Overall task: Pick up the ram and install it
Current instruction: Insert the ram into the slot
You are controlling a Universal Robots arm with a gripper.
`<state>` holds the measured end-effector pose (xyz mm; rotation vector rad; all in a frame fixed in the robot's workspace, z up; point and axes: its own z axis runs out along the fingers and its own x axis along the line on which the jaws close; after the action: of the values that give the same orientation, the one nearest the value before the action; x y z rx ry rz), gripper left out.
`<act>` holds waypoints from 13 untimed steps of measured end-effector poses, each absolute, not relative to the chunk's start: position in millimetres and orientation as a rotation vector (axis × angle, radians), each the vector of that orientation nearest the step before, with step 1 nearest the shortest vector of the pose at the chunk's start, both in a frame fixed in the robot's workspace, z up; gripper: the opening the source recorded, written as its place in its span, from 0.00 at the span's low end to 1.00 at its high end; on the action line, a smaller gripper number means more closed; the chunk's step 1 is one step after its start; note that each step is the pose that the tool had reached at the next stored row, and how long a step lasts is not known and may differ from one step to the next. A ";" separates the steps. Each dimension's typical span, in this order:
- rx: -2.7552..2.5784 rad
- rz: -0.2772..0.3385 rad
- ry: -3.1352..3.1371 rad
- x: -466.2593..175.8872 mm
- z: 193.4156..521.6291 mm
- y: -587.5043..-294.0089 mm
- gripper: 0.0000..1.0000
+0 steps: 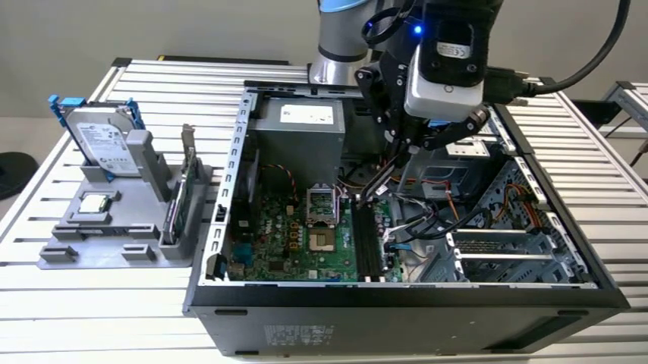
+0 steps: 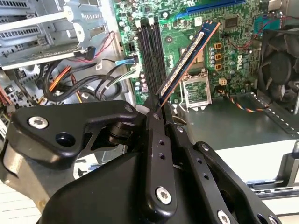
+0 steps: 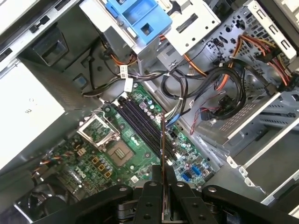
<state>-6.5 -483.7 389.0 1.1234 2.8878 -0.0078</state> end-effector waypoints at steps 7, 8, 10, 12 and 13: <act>1.048 -0.007 2.916 -6.5 389.0 -483.7 0.00; 1.037 -0.007 2.919 -6.5 389.0 -483.7 0.00; 1.017 -0.007 2.926 -6.5 389.0 -483.7 0.00; 0.996 -0.007 2.934 -6.5 389.0 -483.7 0.00; 0.956 -0.007 2.947 -6.5 389.0 -483.7 0.00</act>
<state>-6.5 -483.7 389.0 0.9563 2.9465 -0.0066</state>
